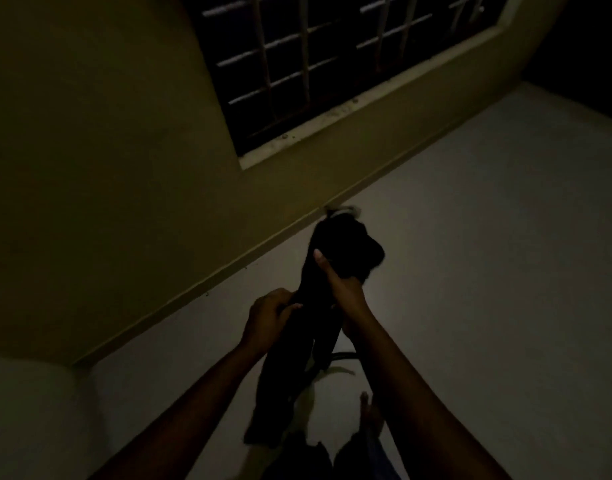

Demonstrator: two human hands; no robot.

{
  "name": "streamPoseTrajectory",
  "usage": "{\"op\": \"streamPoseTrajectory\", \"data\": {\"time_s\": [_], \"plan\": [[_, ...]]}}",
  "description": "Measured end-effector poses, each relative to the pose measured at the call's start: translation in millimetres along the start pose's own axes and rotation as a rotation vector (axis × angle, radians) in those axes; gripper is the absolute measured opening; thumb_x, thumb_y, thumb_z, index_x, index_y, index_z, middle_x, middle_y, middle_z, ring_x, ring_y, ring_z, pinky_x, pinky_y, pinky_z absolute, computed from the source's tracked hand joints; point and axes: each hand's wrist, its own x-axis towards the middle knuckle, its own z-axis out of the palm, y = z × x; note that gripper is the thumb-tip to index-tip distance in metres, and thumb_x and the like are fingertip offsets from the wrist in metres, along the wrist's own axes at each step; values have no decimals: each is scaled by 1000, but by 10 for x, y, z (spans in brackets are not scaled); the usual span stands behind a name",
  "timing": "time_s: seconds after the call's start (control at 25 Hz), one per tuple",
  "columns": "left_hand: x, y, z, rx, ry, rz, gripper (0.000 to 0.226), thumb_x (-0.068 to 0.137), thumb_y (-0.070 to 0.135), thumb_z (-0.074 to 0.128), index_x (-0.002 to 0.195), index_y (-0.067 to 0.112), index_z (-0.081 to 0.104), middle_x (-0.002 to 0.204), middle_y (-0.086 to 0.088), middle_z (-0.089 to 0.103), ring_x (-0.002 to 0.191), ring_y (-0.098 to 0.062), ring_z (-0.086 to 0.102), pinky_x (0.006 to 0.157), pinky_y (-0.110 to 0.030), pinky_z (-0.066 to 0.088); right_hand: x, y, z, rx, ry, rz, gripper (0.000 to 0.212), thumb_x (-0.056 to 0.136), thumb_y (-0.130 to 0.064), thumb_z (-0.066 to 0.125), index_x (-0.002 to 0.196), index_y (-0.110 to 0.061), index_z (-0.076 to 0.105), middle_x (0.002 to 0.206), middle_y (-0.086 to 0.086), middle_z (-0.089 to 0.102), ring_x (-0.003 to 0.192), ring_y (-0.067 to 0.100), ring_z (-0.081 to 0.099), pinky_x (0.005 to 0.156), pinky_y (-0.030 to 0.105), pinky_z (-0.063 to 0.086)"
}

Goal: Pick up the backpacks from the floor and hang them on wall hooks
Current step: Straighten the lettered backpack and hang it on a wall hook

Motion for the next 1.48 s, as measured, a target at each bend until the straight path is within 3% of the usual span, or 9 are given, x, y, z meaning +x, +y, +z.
{"op": "streamPoseTrajectory", "data": {"time_s": [0.12,0.24,0.44,0.6,0.72,0.88,1.08,1.24,1.48], "plan": [[-114,-10,-229,53,-7,-13,25,90,14,55,110,5,67,105,-12,69,98,-20,63,72,-12,37,-59,-100,214,-23,106,-47,65,79,-36,71,134,-10,49,135,7,55,119,25,55,104,34,45],[-184,70,-472,-316,-92,-175,37,91,14,56,128,10,55,123,-7,62,110,-19,60,76,-12,50,-67,-106,268,-119,52,-83,58,81,-26,70,132,-5,51,135,12,56,120,27,56,96,30,46],[-213,257,-694,-980,-8,-639,43,82,59,51,112,28,54,109,-6,59,104,-28,54,77,-41,49,-340,125,342,-343,-479,-127,51,84,-8,66,133,-8,48,127,7,58,107,17,58,75,13,53],[-159,121,-522,-1186,252,-707,47,85,12,62,129,0,50,137,-25,50,84,-35,67,43,-21,51,-408,340,330,-470,-602,-101,37,84,-6,65,119,2,60,120,23,62,78,2,68,70,13,55],[-230,39,-358,-1190,379,-682,44,87,-2,54,131,-2,48,133,-27,52,116,-43,55,78,-39,52,-340,318,162,-273,-461,61,39,75,-35,74,98,-5,70,94,15,69,74,16,69,67,27,54],[-360,74,-233,-1166,304,-614,43,89,2,55,131,1,49,133,-24,53,110,-37,58,89,-44,49,-128,235,-29,-309,-328,156,58,85,-53,55,128,-14,54,119,4,59,117,25,57,91,32,45],[-395,53,-273,-918,166,-505,43,87,5,59,128,-2,51,126,-22,58,100,-30,61,85,-37,53,-10,229,39,-143,-369,187,25,84,-34,65,85,-9,64,67,0,66,61,12,65,63,25,53],[-230,88,-263,-648,238,-514,40,86,13,62,125,3,56,128,-19,59,111,-32,60,101,-46,47,35,179,218,-153,-421,129,45,86,-26,65,122,0,59,117,18,66,105,31,64,93,39,52],[-163,222,-246,-134,282,-272,31,92,8,49,121,5,60,125,-13,62,115,-27,58,95,-26,44,208,141,122,-407,-498,72,41,88,-21,62,123,-1,58,124,19,62,113,33,60,102,45,47]]}}
